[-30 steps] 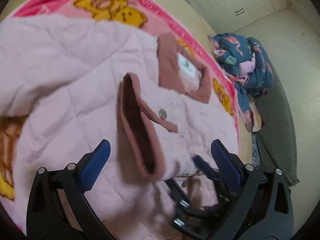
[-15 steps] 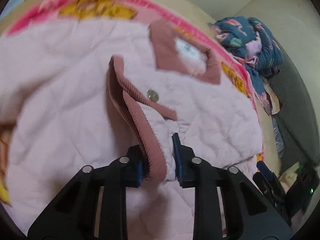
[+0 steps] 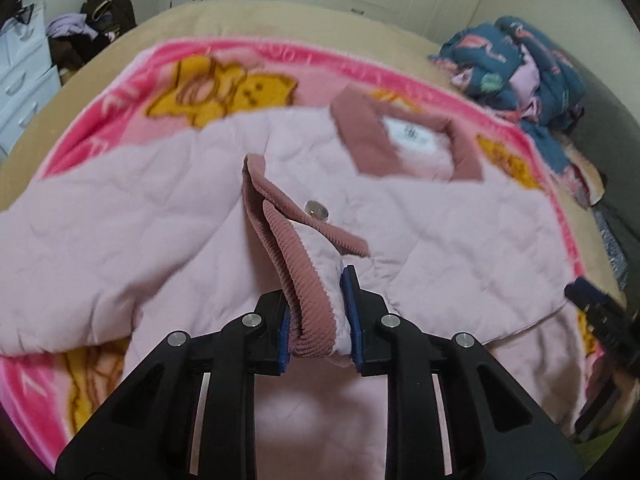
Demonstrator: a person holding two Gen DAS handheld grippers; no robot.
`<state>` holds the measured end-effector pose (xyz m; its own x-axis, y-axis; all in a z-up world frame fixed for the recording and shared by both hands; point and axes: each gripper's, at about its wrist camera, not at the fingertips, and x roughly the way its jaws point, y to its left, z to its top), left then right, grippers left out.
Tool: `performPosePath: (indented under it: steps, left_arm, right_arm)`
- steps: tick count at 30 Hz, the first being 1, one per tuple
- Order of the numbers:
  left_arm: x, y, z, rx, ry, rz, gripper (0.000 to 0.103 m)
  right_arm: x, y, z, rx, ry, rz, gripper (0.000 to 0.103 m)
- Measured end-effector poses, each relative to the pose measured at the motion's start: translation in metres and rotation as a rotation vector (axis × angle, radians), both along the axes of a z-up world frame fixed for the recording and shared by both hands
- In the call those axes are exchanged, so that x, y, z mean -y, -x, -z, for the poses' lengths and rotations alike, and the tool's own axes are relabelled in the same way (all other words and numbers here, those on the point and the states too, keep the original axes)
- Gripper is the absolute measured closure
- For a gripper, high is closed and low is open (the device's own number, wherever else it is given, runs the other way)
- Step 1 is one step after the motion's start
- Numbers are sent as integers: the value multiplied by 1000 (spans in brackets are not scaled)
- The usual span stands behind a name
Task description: Fold large clothes
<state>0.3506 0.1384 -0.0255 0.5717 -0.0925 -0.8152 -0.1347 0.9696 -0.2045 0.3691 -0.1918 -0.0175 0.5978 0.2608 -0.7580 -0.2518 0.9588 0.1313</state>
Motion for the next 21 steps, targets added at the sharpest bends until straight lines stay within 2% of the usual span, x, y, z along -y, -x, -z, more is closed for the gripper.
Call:
performPosePath:
  steps: [8, 12, 17, 21]
  left_arm:
    - [-5, 3, 22, -40, -14, -12, 83]
    - [-3, 4, 27, -54, -28, -19, 74]
    - [1, 9, 18, -50, -74, -4, 68]
    - [-1, 17, 9, -39, -78, -8, 52]
  right_arm:
    - [-6, -14, 25, -71, 76, 35, 28]
    - [2, -18, 37, -95, 45, 54, 27]
    - [2, -9, 25, -89, 12, 63, 26]
    - [0, 4, 11, -57, -14, 65, 16]
